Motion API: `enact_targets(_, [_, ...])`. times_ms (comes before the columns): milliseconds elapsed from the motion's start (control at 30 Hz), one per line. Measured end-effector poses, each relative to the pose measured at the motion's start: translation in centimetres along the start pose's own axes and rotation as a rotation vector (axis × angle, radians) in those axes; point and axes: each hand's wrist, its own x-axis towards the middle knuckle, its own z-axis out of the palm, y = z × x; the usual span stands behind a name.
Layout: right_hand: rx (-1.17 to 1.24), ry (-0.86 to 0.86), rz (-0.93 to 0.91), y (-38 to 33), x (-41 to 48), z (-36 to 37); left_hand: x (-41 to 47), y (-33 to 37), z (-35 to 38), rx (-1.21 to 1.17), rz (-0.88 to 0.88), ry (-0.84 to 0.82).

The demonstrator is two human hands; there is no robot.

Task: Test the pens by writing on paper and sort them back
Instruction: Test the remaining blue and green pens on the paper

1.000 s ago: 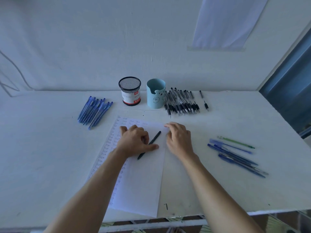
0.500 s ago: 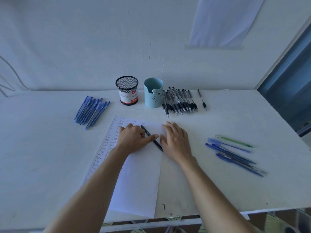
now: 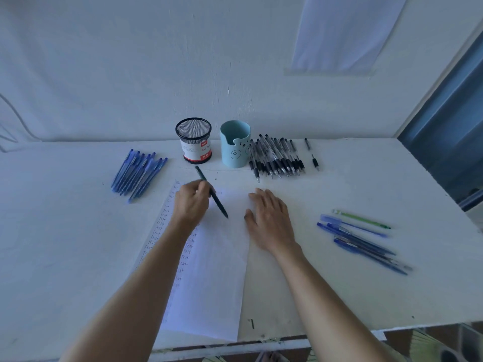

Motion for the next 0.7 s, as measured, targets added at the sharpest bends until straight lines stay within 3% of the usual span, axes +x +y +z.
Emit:
enact_targets(100, [0.019,-0.043,0.033,-0.3,0.1,-0.1,0.8,-0.4,-0.8,-0.279,0.004,0.041])
enact_targets(300, [-0.046,-0.045,0.02,-0.2,0.2,0.0,1.9,-1.1,-1.2,-0.47,0.052,0.041])
enact_targets(533, [-0.063,-0.03,0.021,-0.1,0.4,0.3,2.4,-0.9,-0.3,-0.513,0.055,-0.007])
enact_targets(700, [-0.093,-0.006,0.017,0.0,0.5,0.5,2.8,-0.7,0.1,-0.23,0.084,0.023])
